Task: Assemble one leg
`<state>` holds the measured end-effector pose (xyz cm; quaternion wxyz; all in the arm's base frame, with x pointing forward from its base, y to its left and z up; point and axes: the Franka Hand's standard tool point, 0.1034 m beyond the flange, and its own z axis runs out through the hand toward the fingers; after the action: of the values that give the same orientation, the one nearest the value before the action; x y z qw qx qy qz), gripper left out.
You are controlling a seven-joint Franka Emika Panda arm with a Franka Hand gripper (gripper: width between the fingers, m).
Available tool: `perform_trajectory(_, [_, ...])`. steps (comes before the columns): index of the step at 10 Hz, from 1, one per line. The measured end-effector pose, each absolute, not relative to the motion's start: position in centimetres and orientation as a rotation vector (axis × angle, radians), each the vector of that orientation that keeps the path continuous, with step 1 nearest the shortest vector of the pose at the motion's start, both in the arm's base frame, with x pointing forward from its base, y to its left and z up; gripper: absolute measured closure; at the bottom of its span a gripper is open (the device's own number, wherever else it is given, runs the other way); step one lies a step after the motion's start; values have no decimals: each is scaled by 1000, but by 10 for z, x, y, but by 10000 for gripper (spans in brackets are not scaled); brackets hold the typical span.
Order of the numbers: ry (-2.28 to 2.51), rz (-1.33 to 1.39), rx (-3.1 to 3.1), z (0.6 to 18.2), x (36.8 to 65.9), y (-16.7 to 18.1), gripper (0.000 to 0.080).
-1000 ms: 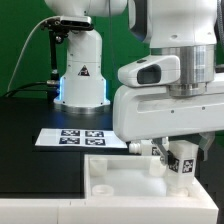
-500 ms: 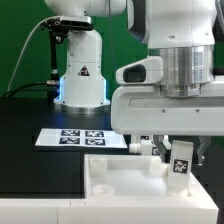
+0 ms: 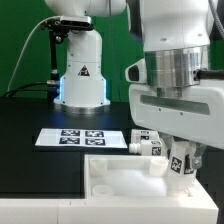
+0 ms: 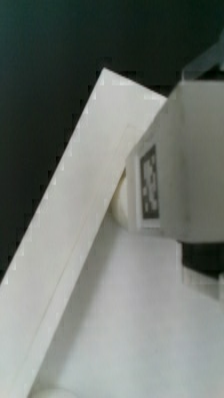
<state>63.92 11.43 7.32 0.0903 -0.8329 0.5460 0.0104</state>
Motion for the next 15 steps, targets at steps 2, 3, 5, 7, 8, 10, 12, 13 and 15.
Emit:
perform_trajectory(2, [1540, 21, -2530, 73, 639, 114, 496])
perform_trajectory(3, [1376, -1, -2626, 74, 639, 115, 324])
perform_trajectory(5, [838, -64, -2857, 75, 639, 113, 162])
perform_trajectory(7, [456, -99, -2963, 77, 637, 122, 152])
perform_trajectory(8, [333, -107, -2984, 76, 637, 121, 152])
perform_trajectory(10, [42, -121, -3027, 76, 637, 118, 151])
perform_trajectory(12, [-308, -149, -3055, 81, 643, 114, 151])
perform_trajectory(13, [-301, -150, -3054, 81, 643, 114, 151])
perform_trajectory(15, [-154, -143, -3059, 80, 643, 115, 403])
